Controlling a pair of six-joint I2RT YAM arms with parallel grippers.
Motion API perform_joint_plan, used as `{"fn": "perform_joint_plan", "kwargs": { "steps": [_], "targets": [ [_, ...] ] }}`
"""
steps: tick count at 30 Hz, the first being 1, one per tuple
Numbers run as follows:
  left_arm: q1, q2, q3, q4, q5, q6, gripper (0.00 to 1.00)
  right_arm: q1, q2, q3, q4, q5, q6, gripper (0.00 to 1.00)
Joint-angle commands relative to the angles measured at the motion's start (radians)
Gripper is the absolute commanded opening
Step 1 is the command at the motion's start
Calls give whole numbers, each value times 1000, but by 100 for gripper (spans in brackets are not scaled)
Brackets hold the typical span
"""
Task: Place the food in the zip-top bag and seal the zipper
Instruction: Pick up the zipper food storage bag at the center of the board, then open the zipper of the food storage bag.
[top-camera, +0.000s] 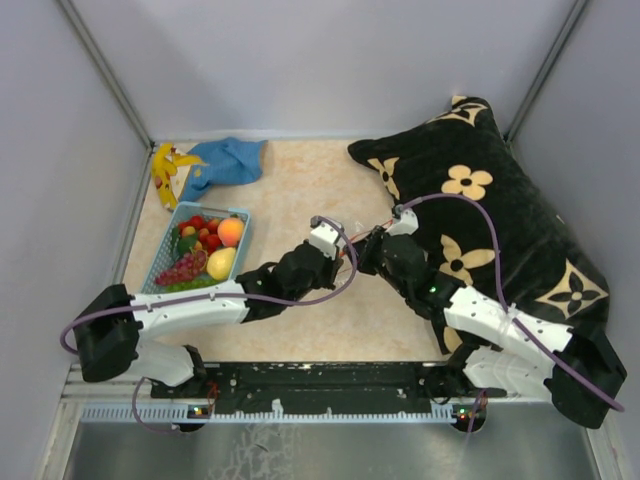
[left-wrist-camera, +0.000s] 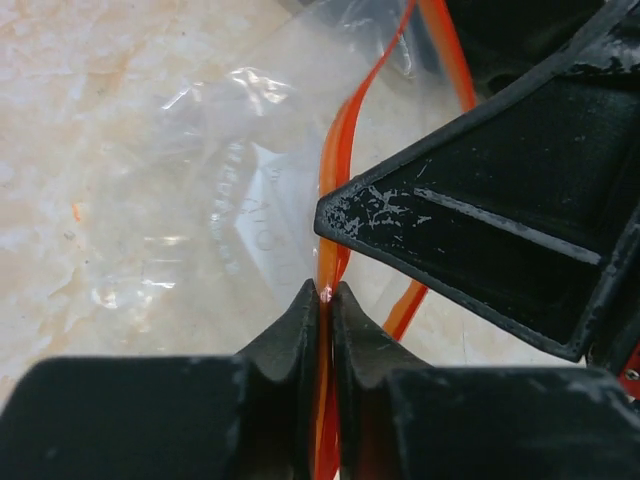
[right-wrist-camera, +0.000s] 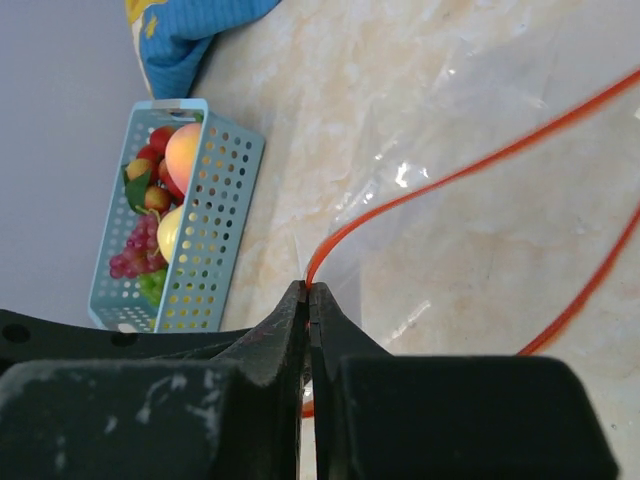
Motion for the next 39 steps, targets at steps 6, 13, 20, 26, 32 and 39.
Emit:
{"fn": "perform_joint_plan", "kwargs": {
  "steps": [6,13,20,26,32,39],
  "targets": [
    [-5,-68,-41,3,-47,-29,0,9,-76,26,13,34,-59,13],
    [-5,-82,-72,29,-71,-59,0,9,-187,49,-155,103,-121,30],
    [-5,-93,-101,69,-52,-59,0,10,-247,33,-323,241,-115,47],
    [-5,-103,-116,76,-32,-71,0,8,-181,1,-265,269,-80,50],
    [-4,-95,-120,77,-15,-76,0,8,-70,9,-150,236,-65,52],
    [-6,-99,-129,84,2,-87,0,-18,59,23,-102,219,-46,54]
  ]
}}
